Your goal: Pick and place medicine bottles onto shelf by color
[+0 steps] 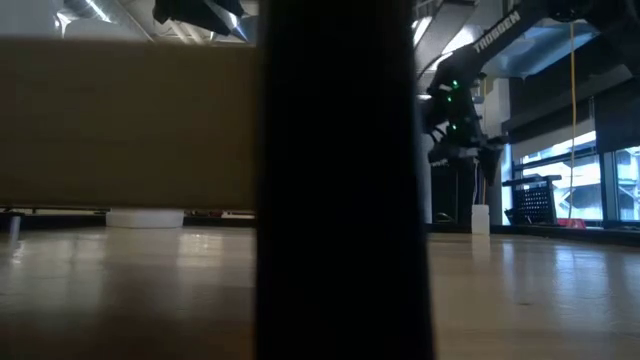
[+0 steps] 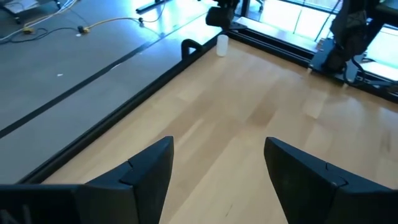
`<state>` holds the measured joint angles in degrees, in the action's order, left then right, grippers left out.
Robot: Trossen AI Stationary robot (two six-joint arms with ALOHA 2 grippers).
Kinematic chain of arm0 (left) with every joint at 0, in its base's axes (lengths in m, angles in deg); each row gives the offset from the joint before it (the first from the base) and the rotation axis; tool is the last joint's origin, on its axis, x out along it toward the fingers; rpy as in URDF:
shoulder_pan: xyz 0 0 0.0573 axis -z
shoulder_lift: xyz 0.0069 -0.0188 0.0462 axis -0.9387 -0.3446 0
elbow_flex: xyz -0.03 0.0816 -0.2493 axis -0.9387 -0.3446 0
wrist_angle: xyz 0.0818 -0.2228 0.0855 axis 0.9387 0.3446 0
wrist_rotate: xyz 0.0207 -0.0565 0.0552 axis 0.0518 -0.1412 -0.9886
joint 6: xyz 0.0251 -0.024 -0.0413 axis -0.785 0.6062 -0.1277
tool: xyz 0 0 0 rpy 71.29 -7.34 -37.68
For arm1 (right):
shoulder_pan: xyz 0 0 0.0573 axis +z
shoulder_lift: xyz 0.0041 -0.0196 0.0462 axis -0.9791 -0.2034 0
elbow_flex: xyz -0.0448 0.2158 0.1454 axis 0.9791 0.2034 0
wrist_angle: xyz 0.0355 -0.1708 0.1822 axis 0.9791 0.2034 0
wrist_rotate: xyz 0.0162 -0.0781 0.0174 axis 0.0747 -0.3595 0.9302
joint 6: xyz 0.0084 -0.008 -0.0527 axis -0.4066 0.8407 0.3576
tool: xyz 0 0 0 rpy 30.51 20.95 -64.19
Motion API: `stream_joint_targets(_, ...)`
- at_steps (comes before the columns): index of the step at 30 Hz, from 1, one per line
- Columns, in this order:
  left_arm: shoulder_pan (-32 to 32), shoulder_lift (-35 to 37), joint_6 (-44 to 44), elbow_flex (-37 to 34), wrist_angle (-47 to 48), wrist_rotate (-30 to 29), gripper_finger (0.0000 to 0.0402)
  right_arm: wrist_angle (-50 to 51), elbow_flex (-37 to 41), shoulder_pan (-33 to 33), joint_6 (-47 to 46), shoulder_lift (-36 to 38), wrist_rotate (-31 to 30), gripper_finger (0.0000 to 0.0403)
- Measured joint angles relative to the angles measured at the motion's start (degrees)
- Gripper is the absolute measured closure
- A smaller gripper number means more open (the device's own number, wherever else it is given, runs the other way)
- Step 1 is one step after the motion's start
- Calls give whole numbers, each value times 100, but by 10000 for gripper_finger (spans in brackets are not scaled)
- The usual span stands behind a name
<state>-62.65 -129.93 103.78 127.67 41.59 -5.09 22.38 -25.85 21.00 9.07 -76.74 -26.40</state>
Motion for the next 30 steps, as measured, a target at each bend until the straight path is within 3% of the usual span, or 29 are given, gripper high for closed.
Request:
stream_joint_targets(6,-216,0,-2,0,0,-2,158,-550,345,-294,164,0,608,177)
stream_joint_targets(20,-516,-2,-7,0,1,1,158,-1010,654,-468,161,-4,755,177)
stream_joint_targets(30,-521,-2,-13,0,2,2,158,-1537,1318,-554,338,-4,859,177)
